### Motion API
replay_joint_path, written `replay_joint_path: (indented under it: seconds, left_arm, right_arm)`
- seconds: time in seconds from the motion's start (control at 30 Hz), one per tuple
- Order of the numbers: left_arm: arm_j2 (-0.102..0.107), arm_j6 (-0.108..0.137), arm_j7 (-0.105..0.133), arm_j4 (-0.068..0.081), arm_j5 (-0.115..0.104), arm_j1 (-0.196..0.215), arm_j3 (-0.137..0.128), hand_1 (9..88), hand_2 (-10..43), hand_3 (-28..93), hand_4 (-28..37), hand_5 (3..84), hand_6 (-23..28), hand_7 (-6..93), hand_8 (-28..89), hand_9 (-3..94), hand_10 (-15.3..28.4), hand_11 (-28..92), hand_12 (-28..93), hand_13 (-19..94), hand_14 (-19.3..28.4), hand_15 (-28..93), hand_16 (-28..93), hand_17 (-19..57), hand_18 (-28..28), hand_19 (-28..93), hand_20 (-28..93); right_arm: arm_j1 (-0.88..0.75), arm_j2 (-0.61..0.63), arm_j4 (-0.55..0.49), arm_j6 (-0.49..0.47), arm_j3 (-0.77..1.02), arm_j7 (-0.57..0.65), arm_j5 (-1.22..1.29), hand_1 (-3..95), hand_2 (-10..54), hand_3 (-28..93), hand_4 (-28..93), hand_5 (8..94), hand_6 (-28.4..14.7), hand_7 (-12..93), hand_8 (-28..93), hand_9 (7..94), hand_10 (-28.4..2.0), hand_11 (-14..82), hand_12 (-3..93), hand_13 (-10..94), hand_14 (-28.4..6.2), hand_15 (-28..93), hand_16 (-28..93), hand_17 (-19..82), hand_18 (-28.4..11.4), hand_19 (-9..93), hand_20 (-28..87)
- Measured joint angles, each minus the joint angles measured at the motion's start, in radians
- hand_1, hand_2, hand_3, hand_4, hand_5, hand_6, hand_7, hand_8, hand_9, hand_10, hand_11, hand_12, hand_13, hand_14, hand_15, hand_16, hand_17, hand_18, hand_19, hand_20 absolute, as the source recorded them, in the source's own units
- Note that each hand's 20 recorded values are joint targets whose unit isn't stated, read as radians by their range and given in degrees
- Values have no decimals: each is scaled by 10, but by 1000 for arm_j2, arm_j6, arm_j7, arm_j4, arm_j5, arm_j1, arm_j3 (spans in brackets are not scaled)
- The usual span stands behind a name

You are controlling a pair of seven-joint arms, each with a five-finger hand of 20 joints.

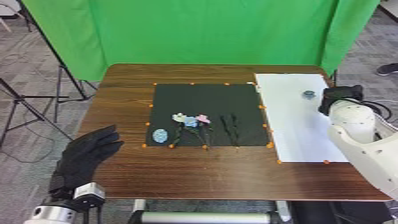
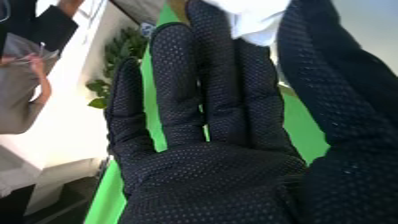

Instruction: Arrange flowers

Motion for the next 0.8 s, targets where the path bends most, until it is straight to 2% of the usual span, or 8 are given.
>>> replay_joint_path:
  seconds: [0.1,0.27,0.8]
  left_arm:
    - [1,0,2,0,0,0,0,278,48,797,-161,453,137,170,-96,381,221,342,94,268,284,645,-148,-92,231,609,118]
    - [1,0,3,0,0,0,0,279,49,795,-161,452,136,171,-95,380,220,343,94,268,284,646,-148,-93,231,609,119]
    - [1,-1,0,1,1,-1,3,279,49,795,-162,452,136,172,-96,379,220,344,94,267,284,645,-148,-93,232,609,119]
  right_arm:
    - [0,1,13,36,-4,15,-2,530,-95,745,-283,665,49,470,-62,849,-50,158,370,617,-28,676,354,172,-212,758,386]
    - [-12,7,20,117,-8,30,-10,536,-95,743,-283,728,48,432,-29,898,-44,155,393,665,-34,674,360,193,-220,769,393]
    - [-1,46,8,265,-95,35,-24,529,-95,772,-283,753,37,413,-2,911,-52,154,405,671,-44,681,368,198,-230,774,399]
